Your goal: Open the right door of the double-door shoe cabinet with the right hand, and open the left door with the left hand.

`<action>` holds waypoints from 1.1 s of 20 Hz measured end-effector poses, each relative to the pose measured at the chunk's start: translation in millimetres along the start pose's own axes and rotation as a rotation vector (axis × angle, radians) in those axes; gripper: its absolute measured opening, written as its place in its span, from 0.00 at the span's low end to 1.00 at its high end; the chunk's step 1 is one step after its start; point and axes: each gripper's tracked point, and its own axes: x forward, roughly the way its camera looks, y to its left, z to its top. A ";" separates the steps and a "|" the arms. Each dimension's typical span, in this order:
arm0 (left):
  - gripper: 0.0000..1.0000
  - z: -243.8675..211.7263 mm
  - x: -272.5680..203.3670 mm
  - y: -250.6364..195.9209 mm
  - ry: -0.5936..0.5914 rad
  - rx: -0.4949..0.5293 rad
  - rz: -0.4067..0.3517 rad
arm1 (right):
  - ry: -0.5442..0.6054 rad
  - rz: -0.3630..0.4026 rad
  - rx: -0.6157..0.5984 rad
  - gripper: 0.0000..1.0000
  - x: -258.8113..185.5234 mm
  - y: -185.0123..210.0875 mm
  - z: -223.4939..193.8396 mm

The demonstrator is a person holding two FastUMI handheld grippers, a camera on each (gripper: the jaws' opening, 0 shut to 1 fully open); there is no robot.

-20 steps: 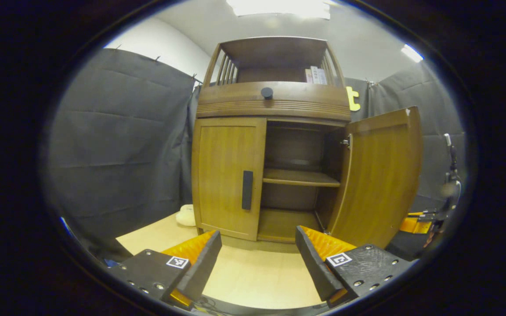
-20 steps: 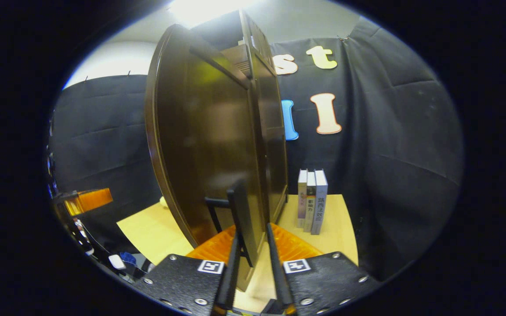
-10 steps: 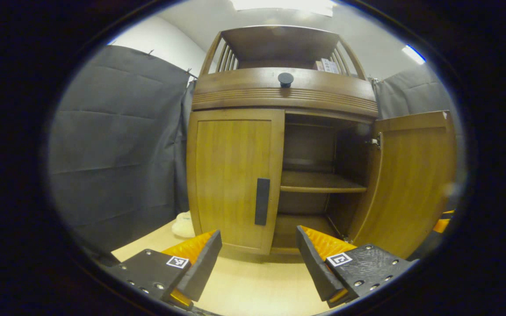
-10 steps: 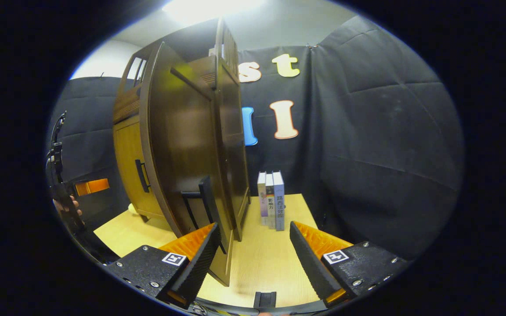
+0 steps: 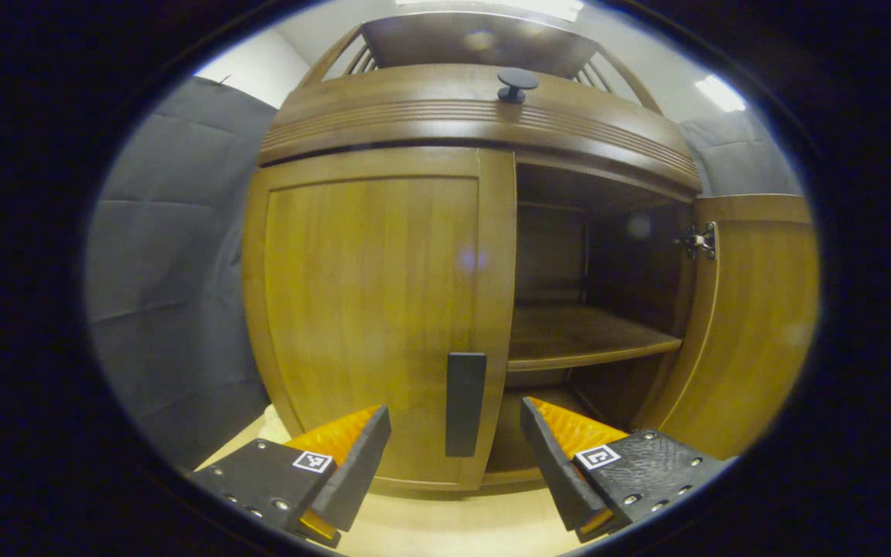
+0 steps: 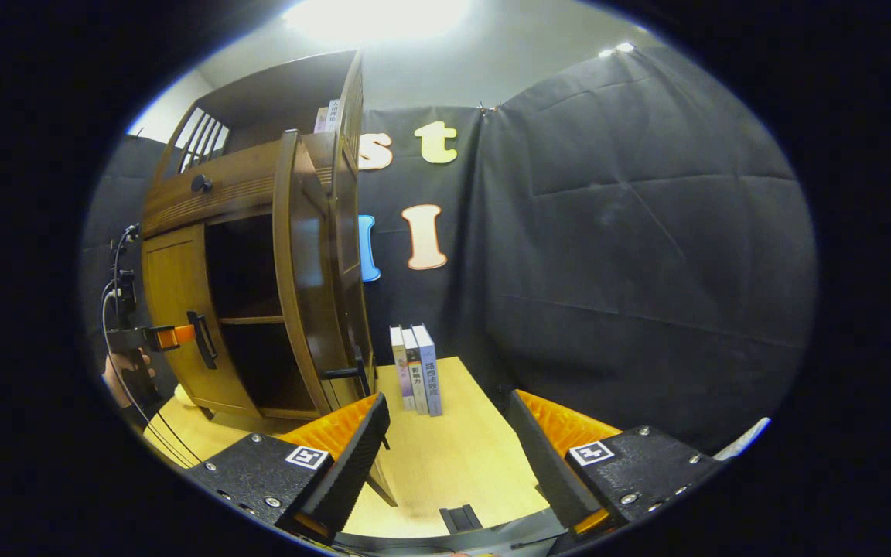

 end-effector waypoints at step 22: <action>0.31 -15.9 50.1 -7.6 -0.002 0.053 -0.114 | 0.012 -0.045 0.102 0.93 -44.1 116.8 -25.8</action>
